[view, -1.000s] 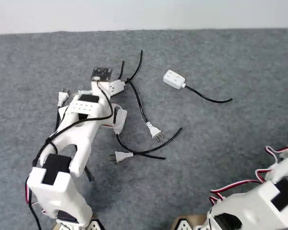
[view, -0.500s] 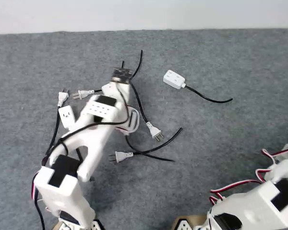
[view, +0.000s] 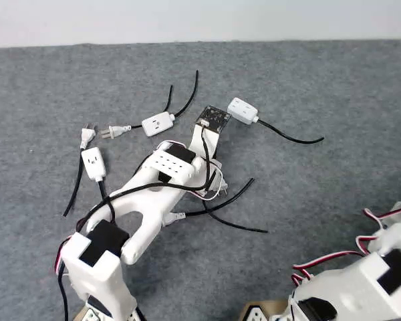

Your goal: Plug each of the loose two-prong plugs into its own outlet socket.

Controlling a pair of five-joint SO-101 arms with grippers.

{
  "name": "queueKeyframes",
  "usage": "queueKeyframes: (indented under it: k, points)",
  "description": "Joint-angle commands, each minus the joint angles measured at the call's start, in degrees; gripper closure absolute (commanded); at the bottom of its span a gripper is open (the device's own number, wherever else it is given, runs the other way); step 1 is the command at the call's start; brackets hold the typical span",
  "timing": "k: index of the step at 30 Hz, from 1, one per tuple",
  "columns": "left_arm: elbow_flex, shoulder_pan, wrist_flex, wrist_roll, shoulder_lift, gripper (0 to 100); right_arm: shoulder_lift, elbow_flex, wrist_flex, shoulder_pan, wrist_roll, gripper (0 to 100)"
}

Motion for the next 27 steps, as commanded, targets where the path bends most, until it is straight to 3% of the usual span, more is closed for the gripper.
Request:
queueKeyframes:
  k: [1,11,18,22,27]
  points:
    - [-4.8,-1.3,-1.1,2.7,-1.1,99,-2.7,-0.1,-1.1,-0.2,0.6,79.4]
    - [-5.7,-1.8,-1.3,5.5,-1.8,99,-2.7,-0.1,-1.1,-0.5,0.6,79.4]
    - [-3.6,4.8,-1.8,5.5,-4.8,99,-2.7,-0.1,-1.1,-0.5,0.6,79.4]
    - [0.3,9.8,-7.9,5.5,-0.6,99,-2.7,-0.1,-1.1,-0.5,0.6,79.4]
    - [-4.5,9.7,-3.3,5.5,2.5,99,-2.7,-0.1,-1.1,-0.4,0.6,79.4]
